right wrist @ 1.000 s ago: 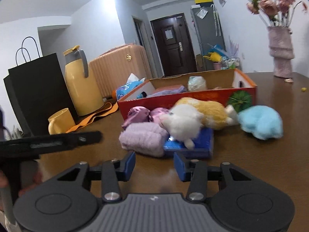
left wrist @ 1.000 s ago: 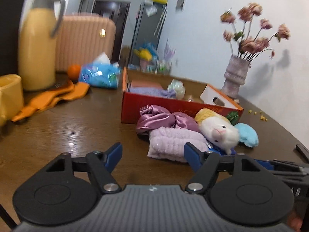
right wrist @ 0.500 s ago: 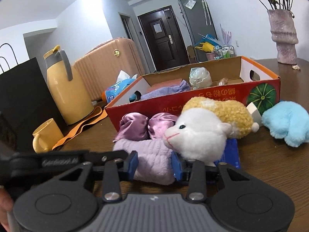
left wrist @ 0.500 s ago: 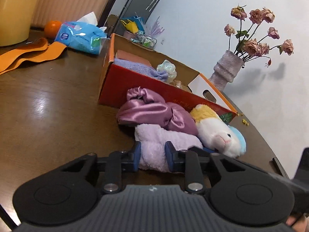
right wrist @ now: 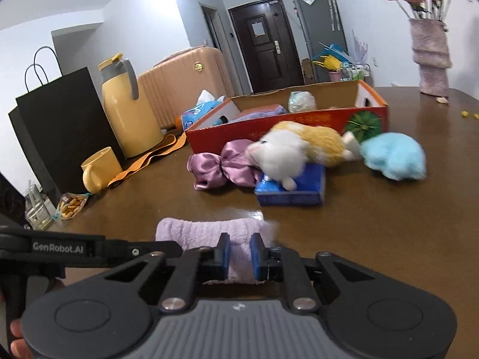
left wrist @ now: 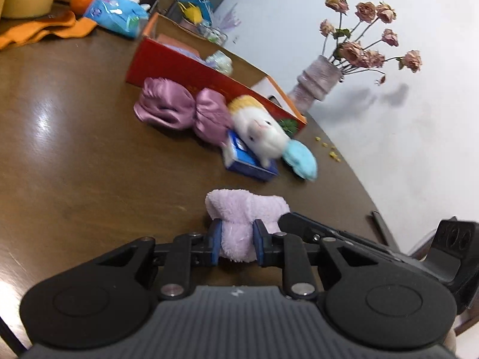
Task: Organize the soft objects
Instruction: 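Lift the pink towel with both grippers and carry it over the box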
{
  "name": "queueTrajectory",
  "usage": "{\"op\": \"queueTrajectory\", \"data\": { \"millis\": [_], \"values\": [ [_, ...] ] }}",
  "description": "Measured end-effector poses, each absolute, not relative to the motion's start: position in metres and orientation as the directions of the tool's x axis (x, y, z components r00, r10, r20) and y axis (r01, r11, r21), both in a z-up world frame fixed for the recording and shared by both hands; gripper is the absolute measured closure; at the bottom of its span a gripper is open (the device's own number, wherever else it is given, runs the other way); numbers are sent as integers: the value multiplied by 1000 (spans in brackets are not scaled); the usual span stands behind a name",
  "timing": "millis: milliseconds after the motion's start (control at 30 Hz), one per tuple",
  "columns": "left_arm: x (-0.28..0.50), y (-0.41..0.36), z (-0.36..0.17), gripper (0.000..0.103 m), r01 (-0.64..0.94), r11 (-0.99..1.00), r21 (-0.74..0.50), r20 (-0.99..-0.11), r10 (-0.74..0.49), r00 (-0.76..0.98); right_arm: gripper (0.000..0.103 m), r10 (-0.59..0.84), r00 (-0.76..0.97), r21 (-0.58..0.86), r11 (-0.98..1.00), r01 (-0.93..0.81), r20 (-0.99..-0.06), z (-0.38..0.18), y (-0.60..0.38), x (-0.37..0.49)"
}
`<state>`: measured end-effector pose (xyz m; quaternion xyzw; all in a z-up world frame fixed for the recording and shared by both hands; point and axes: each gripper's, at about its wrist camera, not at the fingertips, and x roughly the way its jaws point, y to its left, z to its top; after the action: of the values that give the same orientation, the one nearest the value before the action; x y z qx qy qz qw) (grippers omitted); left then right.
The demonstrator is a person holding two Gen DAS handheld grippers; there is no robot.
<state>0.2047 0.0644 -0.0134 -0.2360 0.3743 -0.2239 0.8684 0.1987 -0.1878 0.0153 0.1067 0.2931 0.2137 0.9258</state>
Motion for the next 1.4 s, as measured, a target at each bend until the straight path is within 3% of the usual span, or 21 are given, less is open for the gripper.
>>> {"op": "queueTrajectory", "data": {
  "millis": [133, 333, 733, 1133, 1233, 1400],
  "values": [
    [206, 55, -18, 75, 172, 830, -530, -595, -509, 622, 86, 460, 749, 378, 877, -298, -476, 11, -210, 192],
    [203, 52, -11, 69, 172, 849, -500, -591, -480, 648, 84, 489, 748, 422, 854, -304, -449, 5, -214, 199],
    [224, 52, -24, 69, 132, 868, -479, -594, -431, 680, 71, 492, 733, 465, 844, -269, -470, -18, -202, 235],
    [220, 48, -23, 80, 173, 874, -453, -573, -435, 695, 83, 505, 729, 469, 837, -282, -462, -18, -198, 236],
    [216, 48, -17, 82, 201, 869, -452, -543, -447, 711, 84, 509, 738, 469, 833, -292, -443, -15, -199, 233],
    [218, 49, 18, 83, 311, 841, -444, -411, -499, 763, 85, 531, 773, 481, 808, -339, -346, 8, -208, 232]
  ]
}}
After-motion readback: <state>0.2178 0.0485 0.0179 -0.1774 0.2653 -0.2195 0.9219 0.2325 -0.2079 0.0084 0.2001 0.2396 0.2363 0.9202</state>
